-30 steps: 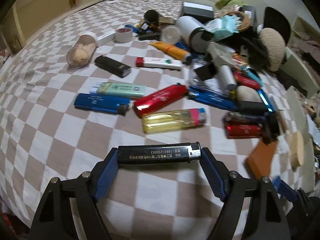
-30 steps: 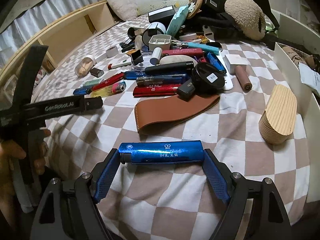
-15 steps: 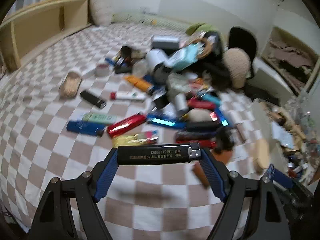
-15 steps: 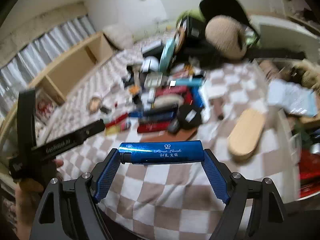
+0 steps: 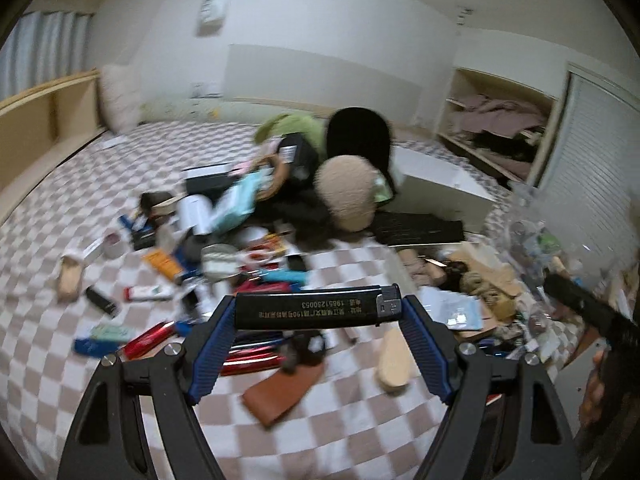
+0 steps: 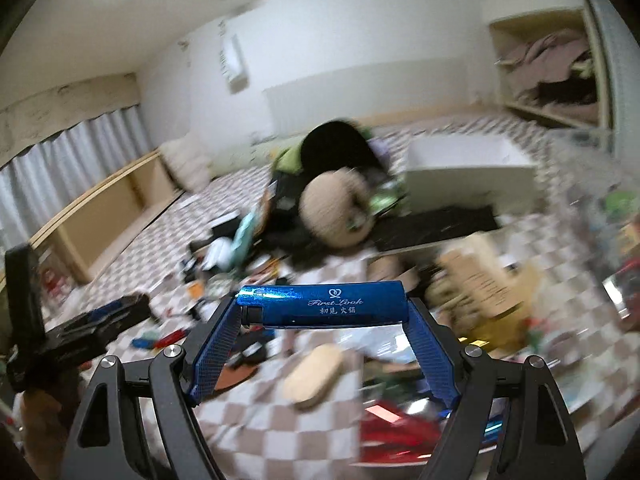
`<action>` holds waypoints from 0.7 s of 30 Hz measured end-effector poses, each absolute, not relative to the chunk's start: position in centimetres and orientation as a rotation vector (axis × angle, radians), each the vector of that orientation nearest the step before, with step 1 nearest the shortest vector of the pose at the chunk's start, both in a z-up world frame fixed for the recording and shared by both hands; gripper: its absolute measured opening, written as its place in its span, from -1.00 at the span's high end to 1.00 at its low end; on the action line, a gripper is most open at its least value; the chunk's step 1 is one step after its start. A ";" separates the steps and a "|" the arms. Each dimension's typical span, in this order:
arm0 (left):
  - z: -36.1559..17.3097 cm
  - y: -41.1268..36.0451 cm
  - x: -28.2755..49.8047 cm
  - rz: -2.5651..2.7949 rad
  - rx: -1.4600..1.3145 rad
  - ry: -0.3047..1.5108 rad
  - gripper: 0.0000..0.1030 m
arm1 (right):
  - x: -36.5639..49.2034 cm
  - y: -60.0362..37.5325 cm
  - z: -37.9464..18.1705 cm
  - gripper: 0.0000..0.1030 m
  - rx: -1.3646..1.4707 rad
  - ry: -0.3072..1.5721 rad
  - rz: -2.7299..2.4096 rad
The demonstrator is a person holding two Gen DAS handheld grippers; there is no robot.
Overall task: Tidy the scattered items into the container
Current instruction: 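Carry the black lighter in the left tool and blue lighter in the right tool to the white box, then lower both lighters into the white box and open both tools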
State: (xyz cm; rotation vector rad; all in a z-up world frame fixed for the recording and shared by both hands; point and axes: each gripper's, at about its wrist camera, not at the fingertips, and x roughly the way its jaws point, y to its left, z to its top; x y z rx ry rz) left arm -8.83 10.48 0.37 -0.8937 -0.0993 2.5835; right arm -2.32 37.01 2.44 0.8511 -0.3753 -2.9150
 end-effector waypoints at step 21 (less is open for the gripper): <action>-6.0 29.9 -8.1 2.129 -1.038 0.172 -0.57 | -3.8 50.0 -1.9 -0.61 1.138 -0.371 -2.945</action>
